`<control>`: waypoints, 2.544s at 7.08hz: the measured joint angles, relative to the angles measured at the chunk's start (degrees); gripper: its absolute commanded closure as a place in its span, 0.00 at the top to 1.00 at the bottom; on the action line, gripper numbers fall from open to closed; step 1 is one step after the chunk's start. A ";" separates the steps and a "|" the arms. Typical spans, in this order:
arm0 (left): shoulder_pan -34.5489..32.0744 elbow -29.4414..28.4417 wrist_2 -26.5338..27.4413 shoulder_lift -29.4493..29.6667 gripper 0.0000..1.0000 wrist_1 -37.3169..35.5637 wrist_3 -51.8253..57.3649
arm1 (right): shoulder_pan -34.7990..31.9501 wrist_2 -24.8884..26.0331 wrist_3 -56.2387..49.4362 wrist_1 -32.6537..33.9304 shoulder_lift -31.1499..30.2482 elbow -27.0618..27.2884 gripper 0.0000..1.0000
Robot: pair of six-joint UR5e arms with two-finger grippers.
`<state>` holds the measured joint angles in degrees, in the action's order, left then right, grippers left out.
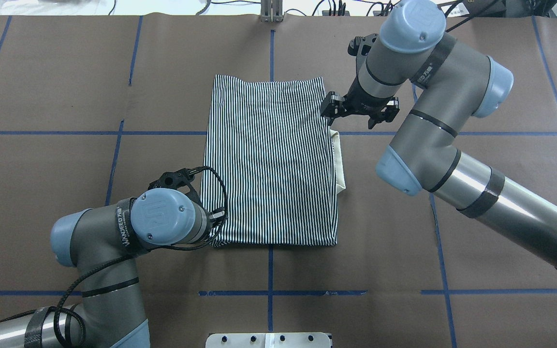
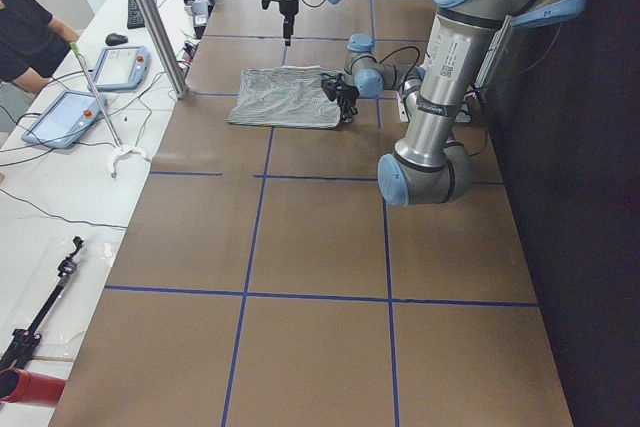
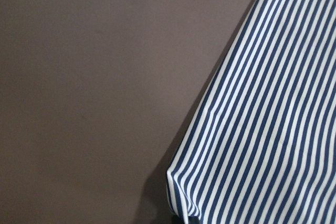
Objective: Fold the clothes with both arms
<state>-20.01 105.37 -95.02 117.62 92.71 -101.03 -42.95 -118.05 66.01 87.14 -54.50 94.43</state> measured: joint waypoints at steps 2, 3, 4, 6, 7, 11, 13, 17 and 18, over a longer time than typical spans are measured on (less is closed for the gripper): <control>0.01 0.16 0.03 -0.01 0.00 0.20 0.83 | 7.94 5.32 19.75 -0.03 -3.28 6.78 1.00; 0.04 0.22 0.00 0.05 0.00 0.25 0.89 | 12.49 9.21 30.16 -0.02 -3.69 8.23 1.00; 0.05 0.27 -0.02 0.13 0.00 0.27 0.94 | 16.35 12.53 39.20 0.04 -3.54 8.70 1.00; 0.06 0.99 0.00 0.12 0.00 0.31 1.00 | 20.04 14.68 53.39 0.49 -2.77 8.36 1.00; 0.06 1.69 -0.01 0.05 0.00 0.30 1.01 | 20.89 14.76 58.08 0.74 -2.20 7.63 1.00; 0.06 2.45 0.00 0.08 0.00 0.28 1.01 | 22.05 14.90 63.03 1.53 0.83 0.85 1.00; 0.09 2.46 -0.05 0.17 0.00 0.28 0.95 | 22.41 15.00 63.09 2.25 0.45 0.56 1.00; 0.11 2.47 0.00 0.30 0.00 0.26 0.86 | 22.75 15.20 63.08 2.85 0.64 -0.13 1.00; 0.11 2.47 0.01 0.32 0.00 0.24 0.85 | 22.84 15.21 63.08 2.78 0.62 -0.24 1.00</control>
<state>-19.89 107.84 -95.01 117.93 92.95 -100.19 -20.11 -102.84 129.09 89.91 -53.89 94.20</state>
